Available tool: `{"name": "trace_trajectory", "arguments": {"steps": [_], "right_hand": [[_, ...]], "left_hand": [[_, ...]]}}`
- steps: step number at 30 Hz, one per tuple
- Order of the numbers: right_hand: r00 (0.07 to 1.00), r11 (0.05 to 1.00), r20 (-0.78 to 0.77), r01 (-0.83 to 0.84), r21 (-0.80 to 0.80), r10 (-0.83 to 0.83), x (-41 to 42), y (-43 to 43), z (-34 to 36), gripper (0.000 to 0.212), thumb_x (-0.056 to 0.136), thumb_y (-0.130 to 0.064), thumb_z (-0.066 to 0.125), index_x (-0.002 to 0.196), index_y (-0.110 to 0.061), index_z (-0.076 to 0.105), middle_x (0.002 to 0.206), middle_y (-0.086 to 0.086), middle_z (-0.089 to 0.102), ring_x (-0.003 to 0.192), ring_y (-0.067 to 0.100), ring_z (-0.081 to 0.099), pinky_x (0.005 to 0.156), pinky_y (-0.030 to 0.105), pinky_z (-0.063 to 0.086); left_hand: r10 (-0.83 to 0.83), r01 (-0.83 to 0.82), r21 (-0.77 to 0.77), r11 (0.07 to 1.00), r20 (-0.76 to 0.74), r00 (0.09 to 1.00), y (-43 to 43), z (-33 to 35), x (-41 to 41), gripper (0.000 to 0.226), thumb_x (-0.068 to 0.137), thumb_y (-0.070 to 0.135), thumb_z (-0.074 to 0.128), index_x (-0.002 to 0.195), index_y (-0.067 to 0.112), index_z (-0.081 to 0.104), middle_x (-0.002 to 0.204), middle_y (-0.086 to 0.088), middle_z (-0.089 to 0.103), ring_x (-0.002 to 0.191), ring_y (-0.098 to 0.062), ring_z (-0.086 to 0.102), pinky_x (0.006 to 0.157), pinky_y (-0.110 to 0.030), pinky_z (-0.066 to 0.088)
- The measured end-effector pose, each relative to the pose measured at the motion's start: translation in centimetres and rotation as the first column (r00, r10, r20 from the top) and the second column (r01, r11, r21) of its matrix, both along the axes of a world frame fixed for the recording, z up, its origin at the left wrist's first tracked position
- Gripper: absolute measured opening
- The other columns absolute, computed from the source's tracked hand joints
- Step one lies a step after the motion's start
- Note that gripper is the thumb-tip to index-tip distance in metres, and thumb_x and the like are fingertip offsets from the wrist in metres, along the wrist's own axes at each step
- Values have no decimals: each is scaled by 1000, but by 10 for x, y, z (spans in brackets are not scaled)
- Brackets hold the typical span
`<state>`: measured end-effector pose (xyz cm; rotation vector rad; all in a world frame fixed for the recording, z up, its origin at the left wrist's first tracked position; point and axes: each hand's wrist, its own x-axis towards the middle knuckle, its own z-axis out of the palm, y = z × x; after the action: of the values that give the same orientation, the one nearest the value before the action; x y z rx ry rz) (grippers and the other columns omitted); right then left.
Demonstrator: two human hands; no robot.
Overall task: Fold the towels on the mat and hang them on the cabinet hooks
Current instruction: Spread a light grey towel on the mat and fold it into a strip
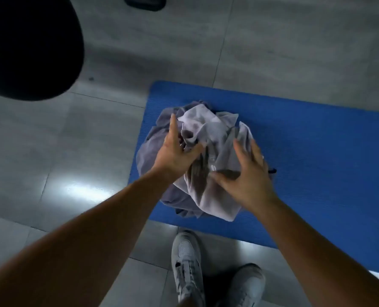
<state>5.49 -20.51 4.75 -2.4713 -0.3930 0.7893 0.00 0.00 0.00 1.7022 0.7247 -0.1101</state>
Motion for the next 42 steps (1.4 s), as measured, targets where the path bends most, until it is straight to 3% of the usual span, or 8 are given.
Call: {"name": "trace_trajectory", "arguments": {"steps": [2, 4, 6, 9, 15, 26, 35, 42], "right_hand": [[998, 998, -61, -28, -48, 25, 7, 8, -6, 96, 74, -64, 74, 152, -38, 25, 156, 9, 26, 136, 34, 37, 103, 42, 42], [983, 999, -185, 4, 34, 2, 13, 6, -9, 62, 79, -46, 78, 132, -26, 53, 127, 7, 57, 114, 26, 58, 89, 29, 45], [964, 982, -254, 118, 146, -78, 17, -3, 5, 29, 83, -30, 78, 108, -20, 67, 100, -6, 69, 96, 11, 65, 79, 22, 46], [947, 931, -276, 240, 274, -163, 21, -21, 62, 14, 85, -19, 77, 97, -13, 70, 85, -7, 71, 77, 0, 63, 65, 9, 45], [910, 863, -325, 368, 347, -257, 29, -85, 195, 13, 86, -17, 76, 88, -29, 70, 77, -18, 72, 70, -6, 64, 60, 9, 46], [926, 800, -185, 379, 465, -331, 79, -282, 357, 14, 86, -15, 75, 97, -23, 72, 85, -12, 74, 76, 0, 66, 67, 14, 51], [960, 862, -215, 258, 437, -179, 158, -529, 306, 20, 94, -21, 68, 77, -28, 60, 61, -21, 59, 57, -3, 52, 56, 7, 38], [934, 925, -290, 286, 251, -210, 211, -671, 155, 29, 89, -28, 74, 75, -18, 51, 64, -10, 52, 55, 1, 45, 52, 17, 39]], "left_hand": [[-35, 37, 16, 999, -87, 996, -2, 4, 8, 91, 75, 60, 77, 150, 44, 29, 136, 5, 58, 115, -12, 65, 97, -37, 56], [-84, 104, 103, 989, -179, 980, -5, 15, 10, 56, 72, 72, 71, 116, 38, 63, 117, -4, 64, 94, -14, 67, 82, -34, 58], [-79, 106, 133, 985, -193, 978, -14, 32, 8, 39, 78, 60, 69, 79, 22, 64, 87, -10, 64, 71, -13, 61, 68, -32, 51], [20, -30, -44, 999, -205, 979, -37, 89, 5, 40, 86, 42, 72, 70, 7, 62, 62, -3, 62, 59, -11, 55, 60, -28, 47], [114, -208, -519, 829, -208, 972, -112, 237, 21, 48, 93, 36, 70, 111, -8, 65, 105, -26, 71, 93, -36, 69, 89, -50, 56], [-5, -5, -540, 842, -17, 1000, -313, 376, 87, 28, 92, 35, 73, 115, 18, 71, 110, -6, 76, 105, -23, 73, 99, -51, 54], [139, -149, -368, 918, -55, 989, -567, 341, 143, 52, 75, 55, 73, 101, 10, 71, 93, -5, 76, 88, -22, 73, 76, -36, 55], [166, -185, -252, 950, -97, 981, -699, 204, 178, 63, 70, 55, 74, 91, -3, 59, 76, -8, 56, 70, -19, 55, 69, -40, 49]]}}
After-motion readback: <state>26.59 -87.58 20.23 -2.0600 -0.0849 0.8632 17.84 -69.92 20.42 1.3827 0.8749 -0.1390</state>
